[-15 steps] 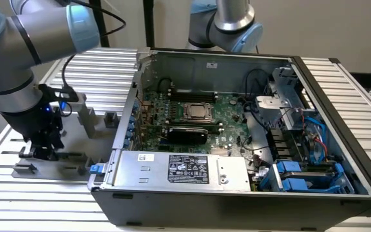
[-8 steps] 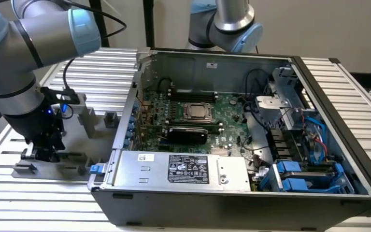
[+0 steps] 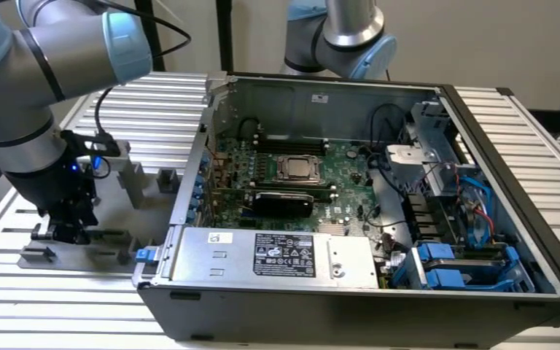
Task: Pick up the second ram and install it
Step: 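Pick up the second ram and move it above second insertion slot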
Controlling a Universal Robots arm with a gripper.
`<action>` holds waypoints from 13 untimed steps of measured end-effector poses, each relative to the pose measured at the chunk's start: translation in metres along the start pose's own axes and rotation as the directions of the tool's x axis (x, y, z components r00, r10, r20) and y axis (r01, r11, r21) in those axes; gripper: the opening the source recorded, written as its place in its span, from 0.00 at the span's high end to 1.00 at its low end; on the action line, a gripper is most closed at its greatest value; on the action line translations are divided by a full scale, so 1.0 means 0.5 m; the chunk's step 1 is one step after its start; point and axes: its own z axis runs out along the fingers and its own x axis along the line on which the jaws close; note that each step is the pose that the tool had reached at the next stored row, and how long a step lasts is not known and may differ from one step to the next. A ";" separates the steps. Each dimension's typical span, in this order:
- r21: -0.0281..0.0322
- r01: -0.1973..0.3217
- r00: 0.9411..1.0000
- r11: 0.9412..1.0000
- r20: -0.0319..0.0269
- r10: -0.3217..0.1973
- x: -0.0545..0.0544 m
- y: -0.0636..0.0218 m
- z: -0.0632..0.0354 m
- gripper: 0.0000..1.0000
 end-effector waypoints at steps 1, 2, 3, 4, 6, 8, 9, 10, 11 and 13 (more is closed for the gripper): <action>0.000 0.000 1.000 1.000 0.000 0.000 0.000 0.000 0.000 0.00; 0.000 0.000 1.000 1.000 0.000 0.000 0.000 0.000 0.000 0.00; 0.000 0.000 1.000 1.000 0.000 0.000 0.000 0.000 0.000 0.00; 0.000 0.000 1.000 1.000 0.000 0.000 0.000 0.000 0.000 0.00; 0.000 0.000 1.000 1.000 0.000 0.000 0.000 -0.001 0.000 1.00; 0.000 0.000 1.000 1.000 0.000 0.000 0.000 -0.001 0.000 1.00; 0.000 -0.001 1.000 1.000 0.000 0.001 0.000 -0.001 0.000 1.00; 0.000 -0.001 1.000 1.000 0.000 0.001 0.000 -0.001 0.000 1.00; 0.000 -0.001 1.000 1.000 0.000 0.001 0.000 -0.001 0.000 1.00; 0.000 -0.001 1.000 1.000 0.000 0.001 0.000 -0.001 -0.001 1.00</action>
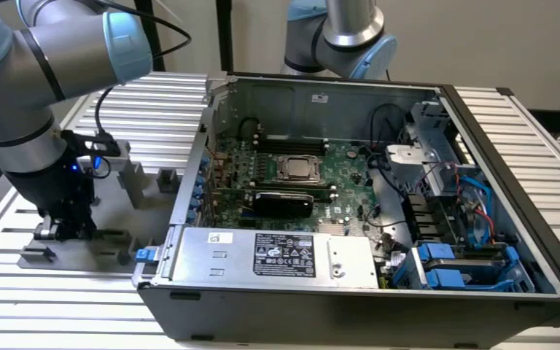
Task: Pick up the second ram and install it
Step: 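Pick up the second ram and move it above second insertion slot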
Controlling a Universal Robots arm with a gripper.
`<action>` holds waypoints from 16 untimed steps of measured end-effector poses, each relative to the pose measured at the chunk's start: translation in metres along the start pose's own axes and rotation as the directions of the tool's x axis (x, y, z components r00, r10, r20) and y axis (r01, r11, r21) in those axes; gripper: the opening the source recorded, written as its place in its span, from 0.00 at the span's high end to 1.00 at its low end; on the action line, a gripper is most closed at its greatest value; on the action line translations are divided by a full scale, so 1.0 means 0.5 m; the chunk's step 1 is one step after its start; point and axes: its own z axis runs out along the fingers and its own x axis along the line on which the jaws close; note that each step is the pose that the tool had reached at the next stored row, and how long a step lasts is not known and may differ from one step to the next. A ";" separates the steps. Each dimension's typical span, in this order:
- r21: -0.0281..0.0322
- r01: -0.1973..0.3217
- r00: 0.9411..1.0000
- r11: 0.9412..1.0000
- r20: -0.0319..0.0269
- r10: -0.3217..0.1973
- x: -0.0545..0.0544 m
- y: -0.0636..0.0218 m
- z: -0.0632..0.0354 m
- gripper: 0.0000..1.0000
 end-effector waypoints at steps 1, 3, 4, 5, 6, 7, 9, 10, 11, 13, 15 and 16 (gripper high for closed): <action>0.000 0.000 1.000 1.000 0.000 0.000 0.000 0.000 0.000 1.00; 0.000 0.000 1.000 1.000 0.000 0.000 0.000 0.000 0.000 1.00; 0.000 0.000 1.000 1.000 0.000 0.000 0.000 0.000 0.000 1.00; 0.000 0.000 1.000 1.000 0.000 0.000 0.000 0.000 0.000 1.00; 0.000 0.000 1.000 1.000 0.000 0.000 0.000 0.000 0.000 1.00; 0.000 0.000 1.000 1.000 0.000 0.000 0.000 0.000 0.000 1.00; 0.000 0.000 1.000 1.000 0.000 0.000 0.000 0.000 0.000 1.00; 0.000 0.000 1.000 1.000 0.000 0.000 0.000 0.000 0.000 1.00; 0.000 0.000 1.000 1.000 0.000 0.000 0.000 0.000 0.000 1.00; 0.000 0.000 1.000 1.000 0.000 0.000 0.000 0.000 0.000 1.00; 0.000 -0.001 1.000 1.000 0.000 0.001 0.000 0.000 0.000 1.00; 0.000 -0.002 1.000 1.000 0.000 0.002 0.000 0.000 0.000 1.00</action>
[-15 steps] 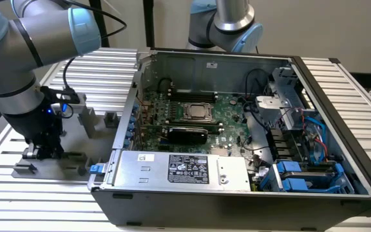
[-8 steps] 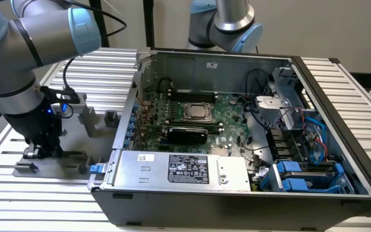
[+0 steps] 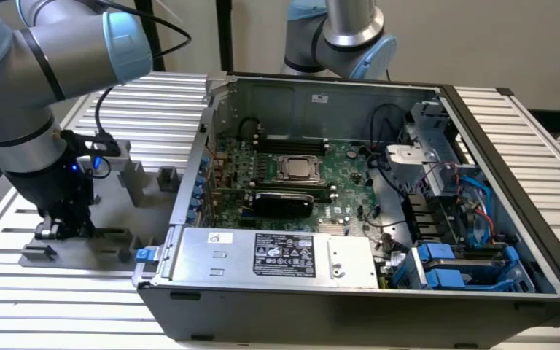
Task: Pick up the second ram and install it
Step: 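Pick up the second ram and move it above second insertion slot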
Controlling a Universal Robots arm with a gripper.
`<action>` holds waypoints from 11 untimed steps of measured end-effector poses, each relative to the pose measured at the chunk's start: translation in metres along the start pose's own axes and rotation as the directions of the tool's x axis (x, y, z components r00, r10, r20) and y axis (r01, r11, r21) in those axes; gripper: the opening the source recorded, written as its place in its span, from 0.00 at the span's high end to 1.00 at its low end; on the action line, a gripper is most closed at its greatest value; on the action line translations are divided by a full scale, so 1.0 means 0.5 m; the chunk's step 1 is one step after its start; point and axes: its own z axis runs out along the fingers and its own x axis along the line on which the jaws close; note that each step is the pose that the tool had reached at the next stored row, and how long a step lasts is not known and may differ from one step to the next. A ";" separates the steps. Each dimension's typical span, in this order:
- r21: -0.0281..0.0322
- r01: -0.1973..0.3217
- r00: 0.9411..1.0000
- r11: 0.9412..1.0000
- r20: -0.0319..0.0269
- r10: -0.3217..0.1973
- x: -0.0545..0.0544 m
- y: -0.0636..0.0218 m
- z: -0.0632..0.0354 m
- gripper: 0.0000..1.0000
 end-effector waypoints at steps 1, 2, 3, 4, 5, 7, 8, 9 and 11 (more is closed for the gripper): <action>0.000 -0.001 1.000 1.000 0.000 0.001 0.000 0.000 0.000 1.00; 0.000 -0.003 1.000 1.000 0.000 0.003 0.000 0.000 0.000 1.00; 0.000 -0.006 1.000 1.000 0.000 0.006 0.000 0.000 0.000 1.00; 0.000 -0.012 1.000 1.000 0.000 0.012 0.000 0.000 0.000 1.00; 0.000 -0.016 1.000 1.000 0.001 0.016 0.000 0.000 0.000 1.00; 0.000 -0.027 1.000 1.000 0.001 0.027 0.000 0.000 0.000 1.00; 0.000 -0.028 1.000 1.000 0.001 0.028 0.000 0.000 0.000 1.00; 0.000 -0.028 1.000 1.000 0.001 0.028 0.000 0.000 0.000 1.00; 0.000 -0.028 1.000 1.000 0.001 0.028 0.000 0.000 0.000 1.00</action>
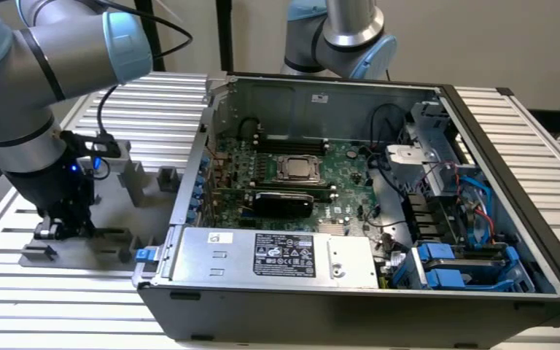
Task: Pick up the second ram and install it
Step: 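Pick up the second ram and move it above second insertion slot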
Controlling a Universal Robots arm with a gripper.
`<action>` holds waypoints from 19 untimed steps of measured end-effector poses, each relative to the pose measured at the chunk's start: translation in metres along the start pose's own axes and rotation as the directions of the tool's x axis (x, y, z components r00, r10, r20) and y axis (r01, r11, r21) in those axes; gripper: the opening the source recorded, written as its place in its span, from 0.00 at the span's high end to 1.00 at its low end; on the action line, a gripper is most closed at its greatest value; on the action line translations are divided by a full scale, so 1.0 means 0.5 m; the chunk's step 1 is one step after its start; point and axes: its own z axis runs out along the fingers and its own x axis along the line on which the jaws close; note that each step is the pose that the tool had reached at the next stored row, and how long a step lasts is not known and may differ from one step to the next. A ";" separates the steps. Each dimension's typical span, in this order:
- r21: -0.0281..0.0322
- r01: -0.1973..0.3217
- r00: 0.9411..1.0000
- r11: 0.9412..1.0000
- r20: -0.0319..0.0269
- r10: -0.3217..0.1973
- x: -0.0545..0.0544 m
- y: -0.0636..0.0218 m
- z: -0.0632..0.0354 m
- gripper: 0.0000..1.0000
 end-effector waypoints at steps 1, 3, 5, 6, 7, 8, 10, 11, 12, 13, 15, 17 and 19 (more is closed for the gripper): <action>0.000 0.000 1.000 1.000 0.000 0.000 0.000 0.000 0.000 1.00; 0.000 0.000 1.000 1.000 0.000 0.000 0.000 0.000 -0.002 1.00; 0.000 0.000 1.000 1.000 0.000 0.000 0.000 0.000 -0.007 1.00; 0.000 0.000 1.000 1.000 0.000 0.000 0.000 0.000 -0.012 1.00; 0.000 0.000 1.000 1.000 0.000 0.000 0.000 0.001 -0.017 1.00; 0.000 0.000 1.000 1.000 0.000 0.000 0.000 0.001 -0.023 1.00; 0.000 0.000 1.000 1.000 0.000 0.000 0.000 0.001 -0.038 1.00; 0.000 0.000 1.000 1.000 0.000 0.000 0.000 0.001 -0.047 1.00; 0.000 0.000 1.000 1.000 0.000 0.000 -0.001 0.002 -0.056 1.00; 0.000 0.000 1.000 1.000 0.000 0.000 -0.001 0.002 -0.065 1.00; 0.000 0.000 1.000 1.000 0.000 0.000 -0.001 0.002 -0.083 1.00; 0.000 0.000 1.000 1.000 0.000 0.000 -0.001 0.003 -0.101 1.00; 0.000 0.000 1.000 1.000 0.000 0.000 -0.001 0.003 -0.120 1.00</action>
